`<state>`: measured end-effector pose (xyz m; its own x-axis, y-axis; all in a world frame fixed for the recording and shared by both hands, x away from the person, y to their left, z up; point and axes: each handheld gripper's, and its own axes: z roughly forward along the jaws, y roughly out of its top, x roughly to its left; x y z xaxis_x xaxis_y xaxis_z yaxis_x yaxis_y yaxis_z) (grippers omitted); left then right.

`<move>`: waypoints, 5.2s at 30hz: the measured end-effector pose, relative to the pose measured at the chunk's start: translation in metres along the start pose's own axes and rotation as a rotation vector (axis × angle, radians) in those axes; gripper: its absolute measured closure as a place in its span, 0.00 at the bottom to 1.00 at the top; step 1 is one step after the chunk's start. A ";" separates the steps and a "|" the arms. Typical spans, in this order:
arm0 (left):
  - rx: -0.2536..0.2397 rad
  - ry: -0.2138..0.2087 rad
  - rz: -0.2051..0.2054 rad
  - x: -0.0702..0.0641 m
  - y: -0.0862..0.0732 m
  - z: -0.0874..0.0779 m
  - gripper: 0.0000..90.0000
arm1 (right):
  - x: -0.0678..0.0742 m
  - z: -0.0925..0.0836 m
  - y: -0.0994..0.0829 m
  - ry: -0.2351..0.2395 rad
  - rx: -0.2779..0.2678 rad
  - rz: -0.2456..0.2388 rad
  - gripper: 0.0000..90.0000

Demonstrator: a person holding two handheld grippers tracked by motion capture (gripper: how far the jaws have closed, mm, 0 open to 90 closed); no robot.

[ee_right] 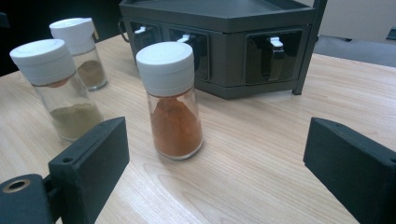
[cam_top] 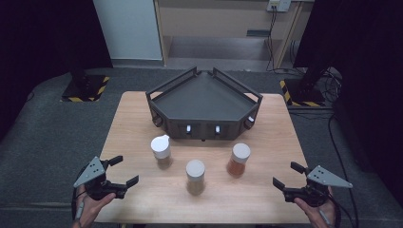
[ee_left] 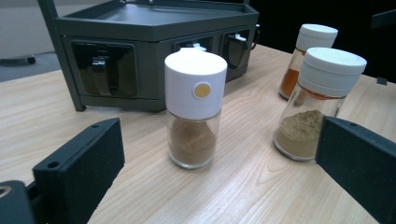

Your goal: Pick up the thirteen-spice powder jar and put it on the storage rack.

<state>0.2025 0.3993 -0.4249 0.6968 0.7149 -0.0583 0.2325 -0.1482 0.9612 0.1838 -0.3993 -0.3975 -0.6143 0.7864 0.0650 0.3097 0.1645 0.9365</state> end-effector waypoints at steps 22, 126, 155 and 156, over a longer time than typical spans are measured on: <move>-0.008 -0.029 -0.012 0.005 -0.003 -0.001 0.00 | -0.004 0.002 -0.002 0.017 -0.003 0.018 0.08; 0.091 -0.112 0.051 0.029 0.085 0.010 0.01 | -0.009 0.007 -0.001 0.096 0.001 0.000 0.07; 0.116 -0.110 0.057 0.041 0.110 0.032 0.01 | -0.008 0.007 -0.001 0.093 0.003 -0.003 0.07; 0.117 -0.111 0.055 0.042 0.110 0.033 0.01 | -0.008 0.007 -0.001 0.094 0.004 -0.003 0.07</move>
<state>0.2797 0.3899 -0.3305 0.7799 0.6245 -0.0417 0.2646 -0.2685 0.9262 0.1933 -0.4016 -0.4010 -0.6805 0.7267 0.0942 0.3104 0.1694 0.9354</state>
